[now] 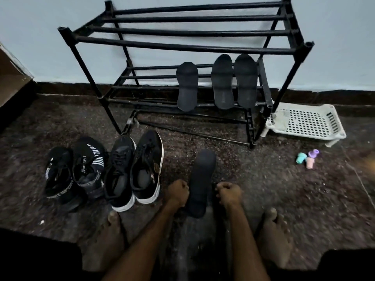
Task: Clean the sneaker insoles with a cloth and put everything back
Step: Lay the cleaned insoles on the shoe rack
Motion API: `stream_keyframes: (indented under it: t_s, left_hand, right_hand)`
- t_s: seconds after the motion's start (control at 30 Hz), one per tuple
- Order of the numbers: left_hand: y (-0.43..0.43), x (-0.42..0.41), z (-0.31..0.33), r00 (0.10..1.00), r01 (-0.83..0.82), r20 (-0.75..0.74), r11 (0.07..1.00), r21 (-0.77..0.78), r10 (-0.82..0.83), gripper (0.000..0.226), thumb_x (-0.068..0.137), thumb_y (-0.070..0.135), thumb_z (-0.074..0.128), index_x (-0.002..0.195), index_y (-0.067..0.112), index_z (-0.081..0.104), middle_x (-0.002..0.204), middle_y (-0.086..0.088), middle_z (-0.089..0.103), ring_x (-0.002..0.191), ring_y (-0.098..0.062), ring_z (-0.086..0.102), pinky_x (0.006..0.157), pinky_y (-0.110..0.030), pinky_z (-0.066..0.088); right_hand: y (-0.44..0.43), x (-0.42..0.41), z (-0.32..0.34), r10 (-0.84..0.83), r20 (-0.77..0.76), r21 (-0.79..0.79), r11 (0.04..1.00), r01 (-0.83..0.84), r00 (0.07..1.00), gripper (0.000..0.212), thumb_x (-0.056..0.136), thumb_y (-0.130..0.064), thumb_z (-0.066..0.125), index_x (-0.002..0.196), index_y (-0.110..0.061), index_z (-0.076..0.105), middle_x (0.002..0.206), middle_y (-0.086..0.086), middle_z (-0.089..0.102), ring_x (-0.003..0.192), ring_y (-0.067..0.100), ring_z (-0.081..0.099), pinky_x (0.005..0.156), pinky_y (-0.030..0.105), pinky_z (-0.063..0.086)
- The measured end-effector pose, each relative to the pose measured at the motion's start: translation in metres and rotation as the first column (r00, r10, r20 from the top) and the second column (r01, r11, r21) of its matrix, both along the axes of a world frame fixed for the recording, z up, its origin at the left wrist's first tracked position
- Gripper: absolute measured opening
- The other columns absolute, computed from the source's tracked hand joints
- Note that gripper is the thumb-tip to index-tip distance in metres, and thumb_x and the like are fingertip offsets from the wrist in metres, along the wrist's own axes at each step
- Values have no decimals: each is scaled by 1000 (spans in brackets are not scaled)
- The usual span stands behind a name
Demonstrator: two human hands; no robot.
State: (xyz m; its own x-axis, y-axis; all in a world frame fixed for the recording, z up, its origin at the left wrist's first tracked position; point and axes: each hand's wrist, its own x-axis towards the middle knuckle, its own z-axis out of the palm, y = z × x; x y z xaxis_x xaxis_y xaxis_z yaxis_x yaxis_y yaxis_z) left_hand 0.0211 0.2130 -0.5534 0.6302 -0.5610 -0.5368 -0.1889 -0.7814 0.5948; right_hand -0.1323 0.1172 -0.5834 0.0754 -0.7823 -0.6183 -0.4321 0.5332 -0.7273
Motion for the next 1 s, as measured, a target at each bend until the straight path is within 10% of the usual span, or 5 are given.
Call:
stream_keyframes:
  t_s: [0.27, 0.43, 0.67, 1.0]
  left_hand:
    - [11, -27, 30, 967, -173, -208, 978, -116, 146, 10, 99, 5, 50, 105, 12, 54, 74, -8, 55, 51, -17, 50, 31, -25, 44]
    - [18, -13, 41, 979, -138, -175, 973, -185, 106, 13, 90, 0, 63, 87, 11, 68, 86, -16, 69, 58, -20, 57, 48, -30, 52]
    - [44, 3, 138, 897, -258, -435, 891, -374, 77, 17, 100, 0, 49, 112, 2, 61, 56, 6, 62, 43, -1, 55, 40, -21, 47]
    - [72, 84, 236, 890, -419, -420, 680, -601, 177, 21, 98, 1, 54, 114, 6, 65, 90, -9, 71, 62, -10, 70, 48, -26, 55]
  right_hand:
    - [37, 11, 61, 142, 39, 71, 987, -144, 989, 23, 91, -20, 65, 70, -20, 55, 82, 10, 63, 79, 24, 58, 73, 36, 46]
    - [37, 3, 94, 50, 159, 95, 993, -66, 986, 24, 96, -14, 54, 73, -18, 60, 76, 4, 65, 63, 15, 55, 57, 24, 40]
    - [36, 17, 149, 34, 301, 35, 998, -47, 953, 17, 97, -16, 54, 82, -14, 63, 67, 0, 62, 47, 8, 47, 46, 19, 33]
    - [50, 76, 197, 188, 389, -108, 982, -158, 902, 13, 97, -22, 55, 95, -16, 66, 71, -5, 69, 53, 5, 53, 52, 21, 38]
